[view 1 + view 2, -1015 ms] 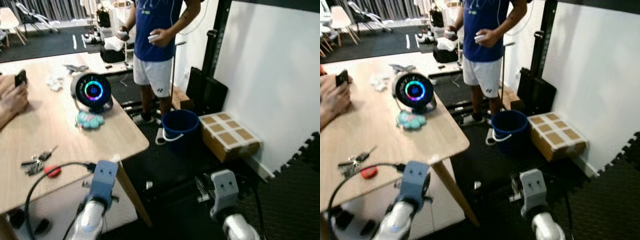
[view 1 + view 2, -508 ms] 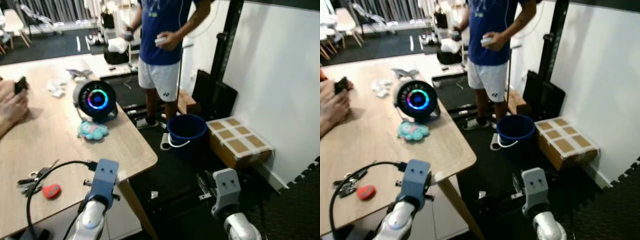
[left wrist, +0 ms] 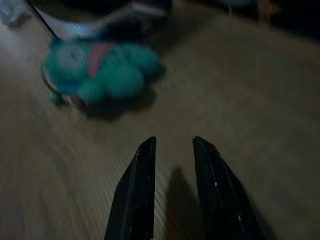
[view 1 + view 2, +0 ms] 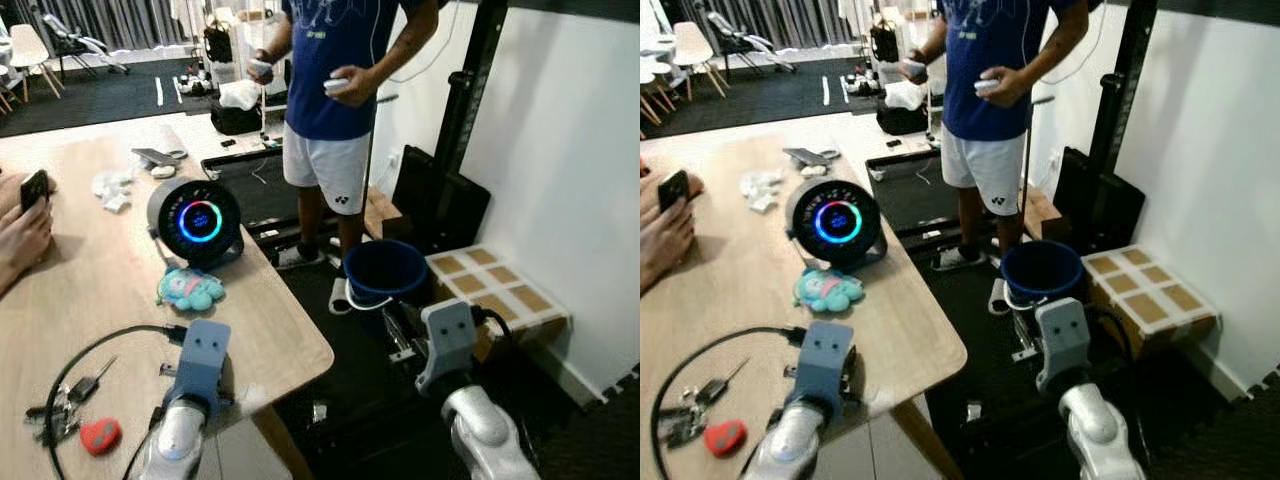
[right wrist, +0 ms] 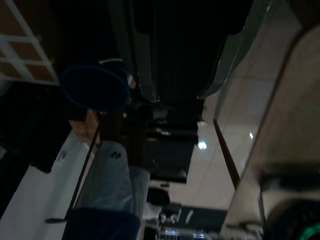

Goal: Hang keys on a hook

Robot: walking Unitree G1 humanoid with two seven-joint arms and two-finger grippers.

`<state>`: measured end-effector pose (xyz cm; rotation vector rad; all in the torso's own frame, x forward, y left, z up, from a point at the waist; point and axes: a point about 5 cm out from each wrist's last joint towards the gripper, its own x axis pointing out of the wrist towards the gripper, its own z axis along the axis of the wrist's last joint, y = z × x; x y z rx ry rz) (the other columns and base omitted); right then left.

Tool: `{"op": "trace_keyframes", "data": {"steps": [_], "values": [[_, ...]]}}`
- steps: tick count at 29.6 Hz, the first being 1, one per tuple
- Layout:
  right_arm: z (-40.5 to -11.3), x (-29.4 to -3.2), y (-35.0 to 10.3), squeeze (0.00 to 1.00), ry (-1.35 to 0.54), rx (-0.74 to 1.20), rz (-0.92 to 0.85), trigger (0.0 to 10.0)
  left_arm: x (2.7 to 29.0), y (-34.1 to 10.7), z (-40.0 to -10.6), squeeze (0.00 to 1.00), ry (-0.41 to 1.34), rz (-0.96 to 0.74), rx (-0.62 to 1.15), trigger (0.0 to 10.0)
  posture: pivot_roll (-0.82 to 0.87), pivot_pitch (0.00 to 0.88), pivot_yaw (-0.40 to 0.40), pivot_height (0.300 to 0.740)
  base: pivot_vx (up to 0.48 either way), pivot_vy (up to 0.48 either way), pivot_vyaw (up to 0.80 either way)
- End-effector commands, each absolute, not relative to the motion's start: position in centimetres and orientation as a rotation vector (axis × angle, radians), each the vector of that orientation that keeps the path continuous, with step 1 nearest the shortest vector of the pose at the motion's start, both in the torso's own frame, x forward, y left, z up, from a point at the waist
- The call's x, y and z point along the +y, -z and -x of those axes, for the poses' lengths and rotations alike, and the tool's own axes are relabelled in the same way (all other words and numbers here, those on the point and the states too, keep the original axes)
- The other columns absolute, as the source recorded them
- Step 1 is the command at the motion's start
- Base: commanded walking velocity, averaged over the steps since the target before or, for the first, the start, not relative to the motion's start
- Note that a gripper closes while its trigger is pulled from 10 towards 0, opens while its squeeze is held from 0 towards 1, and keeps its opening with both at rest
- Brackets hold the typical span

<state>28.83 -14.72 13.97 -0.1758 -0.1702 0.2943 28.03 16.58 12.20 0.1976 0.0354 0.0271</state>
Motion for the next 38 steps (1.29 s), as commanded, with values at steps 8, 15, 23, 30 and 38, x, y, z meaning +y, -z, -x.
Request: {"op": "trace_keyframes", "data": {"steps": [8, 15, 23, 30, 38], "values": [[-28.5, -13.8, -13.8, 0.00, -0.338, -0.152, 0.155, 10.0, 16.6, -14.0, -27.7, 0.00, 0.132, -0.210, 0.019, 10.0, 0.00, 0.134, 0.049, 0.740, 0.000, 0.000, 0.00], [-28.3, -13.3, -13.7, 0.00, -0.337, -0.155, 0.151, 10.0, 18.0, -13.8, -28.0, 0.00, -0.008, -0.217, 0.015, 10.0, 0.00, 0.133, 0.051, 0.740, 0.000, 0.000, 0.00], [-28.2, -13.0, -13.7, 0.00, -0.342, -0.156, 0.140, 10.0, 17.6, -13.9, -28.1, 0.00, -0.021, -0.222, 0.019, 10.0, 0.00, 0.134, 0.050, 0.740, 0.000, 0.000, 0.48], [-28.2, -13.0, -13.6, 0.00, -0.342, -0.153, 0.140, 10.0, 17.2, -13.8, -28.1, 0.00, -0.015, -0.225, 0.017, 10.0, 0.00, 0.135, 0.049, 0.740, 0.000, 0.000, 0.80], [-28.2, -13.0, -13.5, 0.00, -0.341, -0.148, 0.141, 10.0, 16.9, -13.7, -28.2, 0.00, -0.007, -0.229, 0.016, 10.0, 0.00, 0.136, 0.049, 0.740, 0.000, 0.000, 0.80]]}}
